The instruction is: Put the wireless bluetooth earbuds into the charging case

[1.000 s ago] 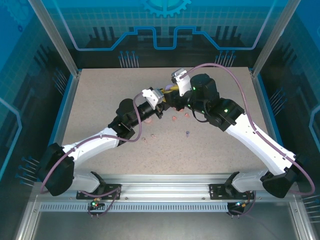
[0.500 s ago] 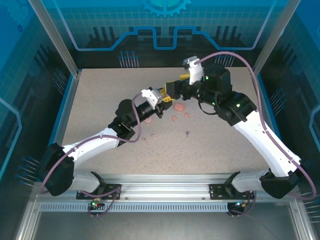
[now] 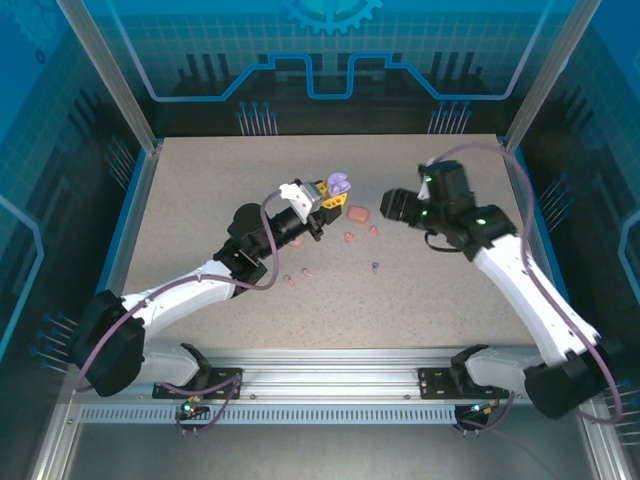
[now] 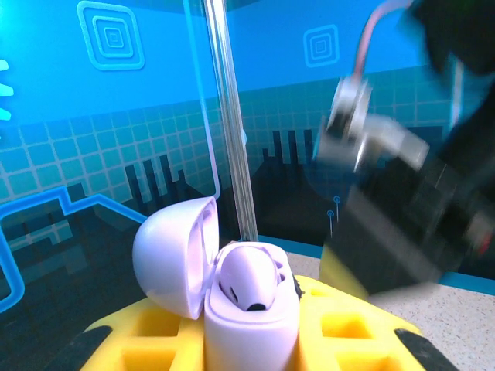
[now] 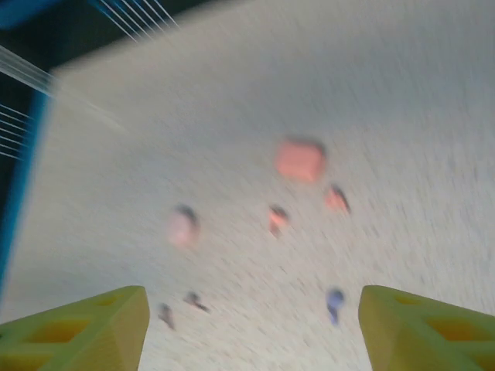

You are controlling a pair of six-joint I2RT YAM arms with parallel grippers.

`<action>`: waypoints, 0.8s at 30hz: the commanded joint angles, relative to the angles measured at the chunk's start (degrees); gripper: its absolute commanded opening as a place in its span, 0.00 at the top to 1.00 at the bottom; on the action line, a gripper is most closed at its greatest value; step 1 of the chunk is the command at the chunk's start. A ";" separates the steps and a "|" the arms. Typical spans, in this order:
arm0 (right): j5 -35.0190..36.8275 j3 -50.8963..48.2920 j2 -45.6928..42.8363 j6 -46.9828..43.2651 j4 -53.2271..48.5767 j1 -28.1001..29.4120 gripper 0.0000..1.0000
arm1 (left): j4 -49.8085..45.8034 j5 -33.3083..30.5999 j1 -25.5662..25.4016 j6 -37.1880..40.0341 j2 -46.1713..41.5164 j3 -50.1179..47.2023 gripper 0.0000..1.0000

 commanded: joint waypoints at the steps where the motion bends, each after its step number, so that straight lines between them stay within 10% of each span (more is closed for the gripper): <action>1: 1.53 -5.11 5.56 5.64 -2.69 1.45 0.31 | 2.89 -1.07 -0.34 -0.46 -2.55 -1.00 1.00; 24: 0.54 2.29 37.18 -3.98 -1.09 4.99 0.53 | 2.53 -2.05 -0.35 0.66 -6.52 -3.77 1.00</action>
